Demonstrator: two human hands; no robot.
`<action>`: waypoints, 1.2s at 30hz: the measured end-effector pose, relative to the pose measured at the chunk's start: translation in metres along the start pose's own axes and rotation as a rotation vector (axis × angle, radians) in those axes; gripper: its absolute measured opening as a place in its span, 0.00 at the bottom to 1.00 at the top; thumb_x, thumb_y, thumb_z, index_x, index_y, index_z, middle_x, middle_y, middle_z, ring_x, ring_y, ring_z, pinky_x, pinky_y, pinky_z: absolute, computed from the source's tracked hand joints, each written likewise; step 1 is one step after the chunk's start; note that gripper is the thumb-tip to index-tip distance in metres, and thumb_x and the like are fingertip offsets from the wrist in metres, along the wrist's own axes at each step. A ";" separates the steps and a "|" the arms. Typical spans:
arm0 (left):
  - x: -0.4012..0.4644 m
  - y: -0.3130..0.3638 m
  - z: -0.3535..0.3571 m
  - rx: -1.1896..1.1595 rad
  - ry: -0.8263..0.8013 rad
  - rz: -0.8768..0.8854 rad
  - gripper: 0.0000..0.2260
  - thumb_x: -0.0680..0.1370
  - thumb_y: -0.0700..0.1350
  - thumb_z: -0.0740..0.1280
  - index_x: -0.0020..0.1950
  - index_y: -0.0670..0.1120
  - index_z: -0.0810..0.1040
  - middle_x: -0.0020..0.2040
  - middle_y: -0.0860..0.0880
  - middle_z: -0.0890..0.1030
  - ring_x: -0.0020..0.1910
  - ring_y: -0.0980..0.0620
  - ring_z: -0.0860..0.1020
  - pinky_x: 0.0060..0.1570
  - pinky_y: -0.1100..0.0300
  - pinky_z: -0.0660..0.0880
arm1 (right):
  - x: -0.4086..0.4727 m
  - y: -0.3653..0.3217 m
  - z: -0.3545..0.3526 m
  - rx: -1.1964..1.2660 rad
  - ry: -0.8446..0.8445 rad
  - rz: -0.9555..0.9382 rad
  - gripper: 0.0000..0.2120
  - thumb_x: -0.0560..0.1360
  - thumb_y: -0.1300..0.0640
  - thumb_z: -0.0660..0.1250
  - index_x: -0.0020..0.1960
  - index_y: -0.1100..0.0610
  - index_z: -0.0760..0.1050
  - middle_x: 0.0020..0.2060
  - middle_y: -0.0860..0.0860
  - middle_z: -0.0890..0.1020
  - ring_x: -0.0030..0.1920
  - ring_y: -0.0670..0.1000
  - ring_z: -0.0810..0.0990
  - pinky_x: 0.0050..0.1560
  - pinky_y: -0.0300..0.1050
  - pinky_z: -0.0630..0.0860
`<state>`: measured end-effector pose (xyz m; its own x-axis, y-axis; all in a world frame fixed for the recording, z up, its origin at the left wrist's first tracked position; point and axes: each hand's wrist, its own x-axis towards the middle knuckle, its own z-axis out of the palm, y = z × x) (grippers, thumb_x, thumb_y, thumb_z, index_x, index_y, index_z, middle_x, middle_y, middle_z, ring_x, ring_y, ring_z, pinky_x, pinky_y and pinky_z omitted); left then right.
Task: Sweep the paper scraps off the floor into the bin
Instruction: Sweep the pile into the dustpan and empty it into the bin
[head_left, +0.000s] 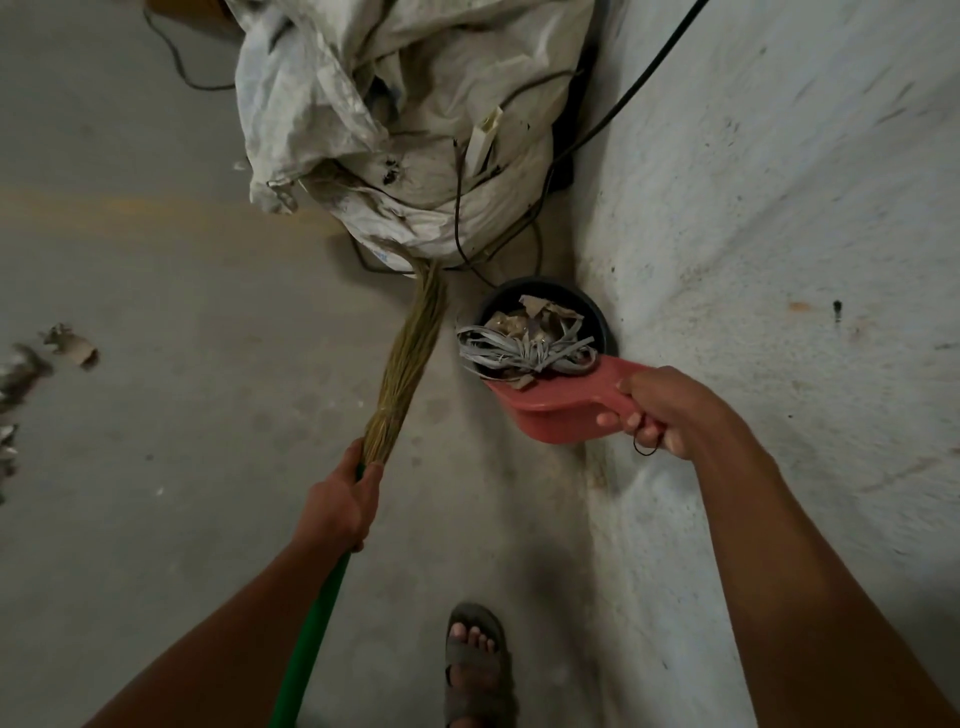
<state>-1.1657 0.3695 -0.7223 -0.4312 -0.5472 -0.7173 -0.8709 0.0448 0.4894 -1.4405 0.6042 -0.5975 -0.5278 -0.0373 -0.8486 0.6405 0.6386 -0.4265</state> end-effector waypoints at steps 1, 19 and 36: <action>0.000 -0.001 -0.001 -0.001 -0.004 0.004 0.26 0.86 0.58 0.60 0.84 0.62 0.58 0.47 0.40 0.82 0.34 0.45 0.79 0.26 0.58 0.77 | -0.003 -0.001 0.001 -0.026 0.017 -0.008 0.08 0.84 0.61 0.58 0.51 0.60 0.74 0.42 0.63 0.84 0.24 0.45 0.67 0.20 0.36 0.60; -0.015 -0.022 -0.010 -0.027 -0.009 0.020 0.26 0.87 0.56 0.59 0.85 0.60 0.58 0.45 0.40 0.81 0.33 0.46 0.78 0.29 0.55 0.79 | -0.038 -0.013 -0.003 -0.556 0.402 -0.215 0.16 0.78 0.59 0.67 0.64 0.62 0.76 0.54 0.62 0.83 0.38 0.57 0.84 0.30 0.42 0.76; -0.003 -0.032 0.005 -0.016 -0.008 -0.020 0.26 0.86 0.57 0.60 0.84 0.62 0.58 0.46 0.38 0.82 0.32 0.45 0.79 0.28 0.55 0.80 | -0.013 -0.018 0.083 -0.988 0.511 -0.325 0.18 0.85 0.57 0.58 0.70 0.64 0.75 0.65 0.61 0.78 0.62 0.63 0.80 0.54 0.53 0.77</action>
<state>-1.1378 0.3743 -0.7378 -0.4158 -0.5415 -0.7307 -0.8754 0.0203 0.4830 -1.3983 0.5294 -0.6049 -0.8956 -0.1385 -0.4227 -0.1622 0.9865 0.0204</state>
